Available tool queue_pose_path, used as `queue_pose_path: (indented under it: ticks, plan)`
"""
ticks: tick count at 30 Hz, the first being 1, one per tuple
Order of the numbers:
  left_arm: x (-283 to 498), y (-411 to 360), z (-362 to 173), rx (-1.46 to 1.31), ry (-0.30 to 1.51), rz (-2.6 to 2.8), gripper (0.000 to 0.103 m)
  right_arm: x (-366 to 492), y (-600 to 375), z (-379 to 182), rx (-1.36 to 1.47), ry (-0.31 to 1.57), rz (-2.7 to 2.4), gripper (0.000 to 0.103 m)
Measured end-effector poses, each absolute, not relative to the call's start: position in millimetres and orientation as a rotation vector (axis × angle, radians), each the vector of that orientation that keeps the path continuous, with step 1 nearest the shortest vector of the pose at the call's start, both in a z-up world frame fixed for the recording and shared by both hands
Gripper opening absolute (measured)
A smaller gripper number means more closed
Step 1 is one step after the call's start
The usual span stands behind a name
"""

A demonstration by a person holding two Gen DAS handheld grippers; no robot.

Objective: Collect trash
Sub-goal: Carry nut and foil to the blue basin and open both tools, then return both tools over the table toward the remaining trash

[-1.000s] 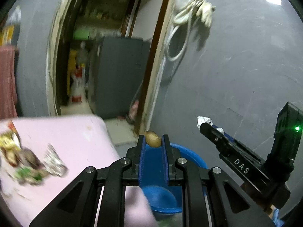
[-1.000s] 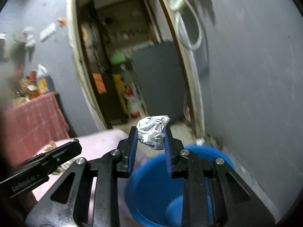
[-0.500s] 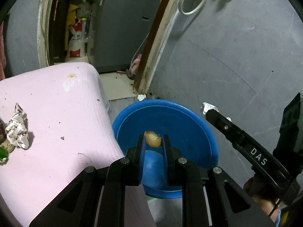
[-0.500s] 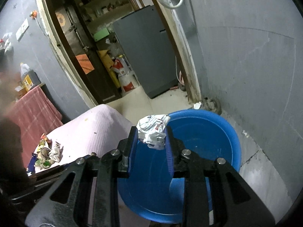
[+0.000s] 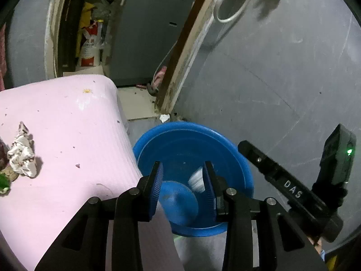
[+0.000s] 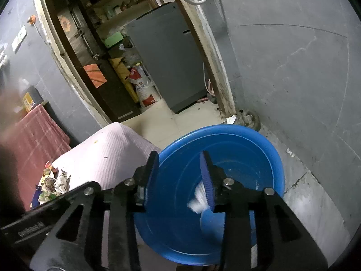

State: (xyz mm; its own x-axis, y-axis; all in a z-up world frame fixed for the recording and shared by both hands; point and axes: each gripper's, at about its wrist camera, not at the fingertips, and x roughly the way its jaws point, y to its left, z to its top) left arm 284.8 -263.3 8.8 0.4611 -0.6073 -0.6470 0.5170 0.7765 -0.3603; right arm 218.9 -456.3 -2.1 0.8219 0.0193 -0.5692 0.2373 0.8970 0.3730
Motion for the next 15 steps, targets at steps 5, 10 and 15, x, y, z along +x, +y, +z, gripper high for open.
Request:
queue_pose_path:
  ticks: [5, 10, 15]
  plan:
    - [274, -246, 24, -0.154, 0.756, -0.638, 0.04, 216, -454, 4, 0.428, 0.571, -0.147, 0.063]
    - [269, -221, 41, -0.196, 0.671, -0.541, 0.056, 209, -443, 20, 0.384, 0.482, -0.138, 0.082]
    - [259, -189, 59, -0.204, 0.585, -0.455, 0.075, 195, -418, 43, 0.314, 0.335, -0.092, 0.096]
